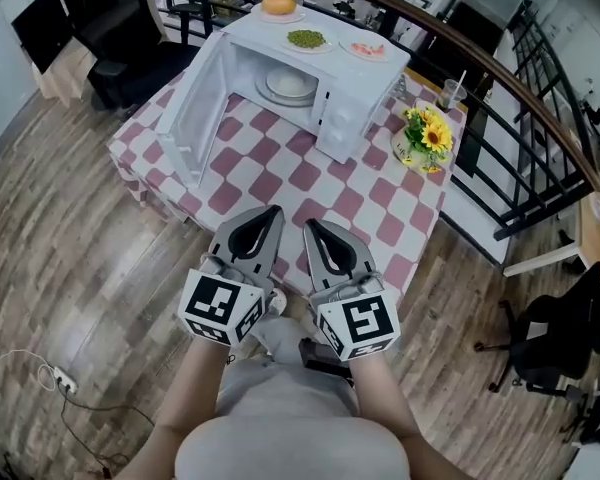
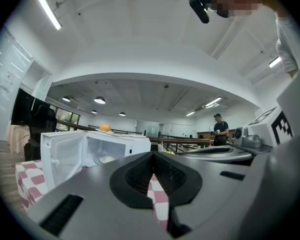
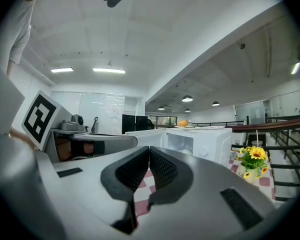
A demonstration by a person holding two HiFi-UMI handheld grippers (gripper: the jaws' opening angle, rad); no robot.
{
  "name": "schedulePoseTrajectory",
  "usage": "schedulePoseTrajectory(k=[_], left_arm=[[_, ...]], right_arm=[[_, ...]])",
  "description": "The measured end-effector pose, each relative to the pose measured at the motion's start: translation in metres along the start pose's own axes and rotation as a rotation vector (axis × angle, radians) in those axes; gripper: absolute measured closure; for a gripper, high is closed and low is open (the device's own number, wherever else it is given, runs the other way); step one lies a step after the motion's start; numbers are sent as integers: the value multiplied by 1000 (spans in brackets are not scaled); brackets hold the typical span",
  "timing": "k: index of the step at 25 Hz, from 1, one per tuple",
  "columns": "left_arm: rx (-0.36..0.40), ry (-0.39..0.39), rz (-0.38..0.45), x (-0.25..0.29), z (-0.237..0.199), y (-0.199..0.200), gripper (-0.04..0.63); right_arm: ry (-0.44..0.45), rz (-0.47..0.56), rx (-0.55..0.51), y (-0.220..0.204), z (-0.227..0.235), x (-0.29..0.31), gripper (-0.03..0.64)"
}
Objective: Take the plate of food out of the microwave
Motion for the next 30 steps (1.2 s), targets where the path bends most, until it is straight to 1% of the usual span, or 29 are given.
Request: schedulePoseTrajectory(k=[3,6,8,11,14,17,21,24,30], left_arm=[[-7,-16,-7,13,-17,-4,597],[-53,-40,30,27,-33,-4,597],[-76,-42,44,36,-44,-3,597],[-99,-35,28,52,-61,-6,597],[-98,-71,7,67,-73,-10,597],[-108,-103,-10,83,-83,-15,597],[-111,-137,-29,102,-94,-22,597],[-111,-134,-32,116,-103,-27,597],[-175,-116,-44,145,-120,-34,597]], right_arm=[[-10,3,7,2,5,20,592],[-19,4,11,5,12,38,592],[-26,7,23,6,18,50,592],[-13,28,48,9,24,67,592],[4,60,83,13,30,81,592],[-4,64,82,18,37,97,592],[-36,57,91,18,50,116,592],[-47,57,81,19,57,127,592],[-60,43,71,22,74,143,592]])
Point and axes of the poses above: the fingertips, and each gripper's own axes: x forward along the fingers, z to its right, y out of its top, the point moved 7 cm from there along -x, backward along the fingers, and after that the axes turned 15 degrees about x, right-handed, at the moved point
